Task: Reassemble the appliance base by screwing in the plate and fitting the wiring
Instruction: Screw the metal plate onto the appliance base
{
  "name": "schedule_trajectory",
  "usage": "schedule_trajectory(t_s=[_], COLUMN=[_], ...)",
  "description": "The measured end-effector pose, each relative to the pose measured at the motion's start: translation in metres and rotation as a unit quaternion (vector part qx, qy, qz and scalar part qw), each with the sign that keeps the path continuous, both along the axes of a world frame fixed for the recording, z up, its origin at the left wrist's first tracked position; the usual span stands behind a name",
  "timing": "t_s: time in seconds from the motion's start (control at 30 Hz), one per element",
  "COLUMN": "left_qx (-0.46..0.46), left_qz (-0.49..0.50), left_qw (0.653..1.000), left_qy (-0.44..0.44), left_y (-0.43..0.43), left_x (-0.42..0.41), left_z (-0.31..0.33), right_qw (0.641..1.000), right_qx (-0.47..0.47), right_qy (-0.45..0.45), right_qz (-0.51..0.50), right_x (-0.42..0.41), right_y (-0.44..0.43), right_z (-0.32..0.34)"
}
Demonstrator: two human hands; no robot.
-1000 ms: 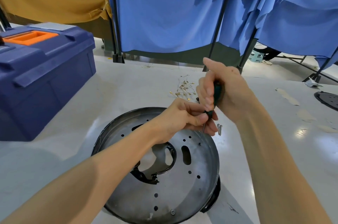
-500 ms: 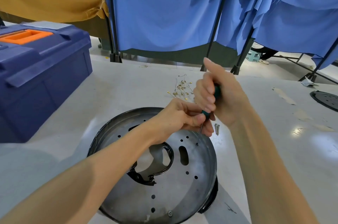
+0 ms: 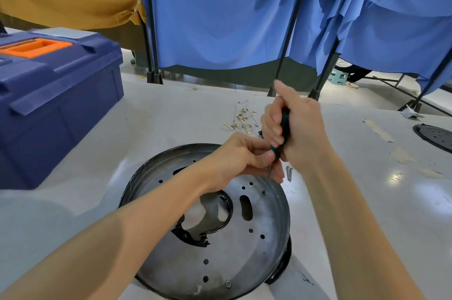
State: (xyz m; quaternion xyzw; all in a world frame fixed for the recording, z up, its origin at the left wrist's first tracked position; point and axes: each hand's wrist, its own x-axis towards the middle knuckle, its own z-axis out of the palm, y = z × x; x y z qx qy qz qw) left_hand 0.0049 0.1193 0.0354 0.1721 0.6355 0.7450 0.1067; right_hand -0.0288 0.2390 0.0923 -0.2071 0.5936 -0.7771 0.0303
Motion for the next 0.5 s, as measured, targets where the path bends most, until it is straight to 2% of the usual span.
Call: schedule_trajectory(t_s=[0.07,0.1,0.17,0.23,0.3,0.4,0.47,0.5], left_qx=[-0.003,-0.007,-0.003,0.009,0.032,0.029,0.009,0.004], left_qz=[-0.014,-0.023,-0.034,-0.029,-0.017,0.001,0.011,0.014], left_qw=[1.0,1.0,0.999,0.999,0.999,0.999,1.0,1.0], left_qy=[-0.007,-0.007,-0.006,-0.01,-0.021,-0.02,-0.008,-0.009], left_y=[-0.001,-0.001,-0.003,-0.005,-0.004,0.005,0.008,0.007], left_x=[-0.001,-0.002,-0.001,-0.001,-0.002,-0.003,-0.003,-0.004], left_z=[0.0,0.0,-0.001,-0.003,-0.006,-0.008,-0.009,-0.009], right_qw=[0.981,0.973,0.975,0.993,0.999,0.963,0.955,0.969], right_qx=[0.047,0.055,0.039,0.011,-0.017,-0.019,-0.01,-0.009], right_qy=[-0.038,-0.033,-0.032,-0.013,0.019,0.072,0.086,0.074], right_qz=[0.182,0.221,0.216,0.12,-0.028,-0.258,-0.285,-0.236], right_x=[-0.011,-0.013,-0.012,-0.009,-0.004,0.006,0.008,0.006], right_y=[0.015,0.017,0.012,0.003,-0.002,-0.01,-0.009,-0.006], right_z=[0.01,0.01,0.009,0.004,-0.002,-0.013,-0.016,-0.014])
